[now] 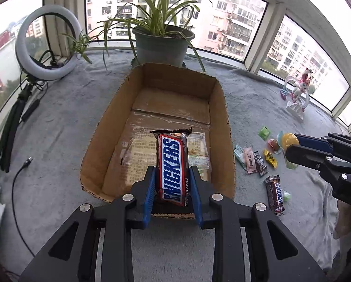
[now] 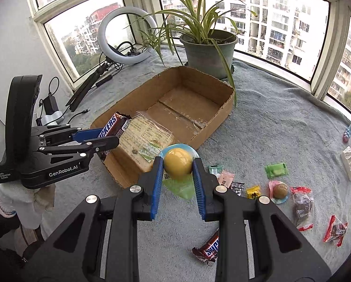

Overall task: Organize snacks
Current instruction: 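Carry the Snickers bar into the box with the left gripper while the right gripper drops the yellow candy there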

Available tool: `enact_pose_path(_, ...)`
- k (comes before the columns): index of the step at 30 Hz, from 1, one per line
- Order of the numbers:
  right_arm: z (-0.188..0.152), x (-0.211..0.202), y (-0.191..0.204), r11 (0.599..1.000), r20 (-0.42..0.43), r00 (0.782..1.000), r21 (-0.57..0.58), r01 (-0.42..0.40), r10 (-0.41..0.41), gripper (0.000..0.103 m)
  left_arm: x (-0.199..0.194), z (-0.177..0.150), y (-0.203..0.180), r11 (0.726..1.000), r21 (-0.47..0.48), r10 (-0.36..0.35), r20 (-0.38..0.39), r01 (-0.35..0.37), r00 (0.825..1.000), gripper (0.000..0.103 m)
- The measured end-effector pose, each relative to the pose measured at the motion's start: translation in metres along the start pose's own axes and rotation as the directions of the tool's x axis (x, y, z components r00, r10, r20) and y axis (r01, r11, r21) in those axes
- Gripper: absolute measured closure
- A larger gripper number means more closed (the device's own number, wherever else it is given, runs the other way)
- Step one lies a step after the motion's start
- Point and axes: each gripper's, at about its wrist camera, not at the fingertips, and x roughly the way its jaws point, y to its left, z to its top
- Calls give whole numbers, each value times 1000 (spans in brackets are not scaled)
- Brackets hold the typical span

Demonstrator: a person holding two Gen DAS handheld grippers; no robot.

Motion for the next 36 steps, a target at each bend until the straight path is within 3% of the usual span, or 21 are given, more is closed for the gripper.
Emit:
enact_pose_path(11,14,54,28,998,-64,998,-59,-28,24,76,9,5,27,998,-50,48,-9,-48,999,77)
enact_pose_path(22,17,66,30,997,-79,996,-62,-38,33,75,14,6,33,996,-63,67,-19,-68,998,76)
enact_pose_path(23,17,66,30,997,-79,996,-63,-38,33,73,14,6,34,995,-65,70,-18,-71,997,76)
enact_pose_path(27,17,62,29,998,-61,998,-62,-28,25,47,13,7,34,994,-77,71,-11,-72,997,74)
enact_pose_path(36,13,52,22,999,-55,998,-36,-26,24,46,10,7,32,995,-79,65,-7,-65,998,73)
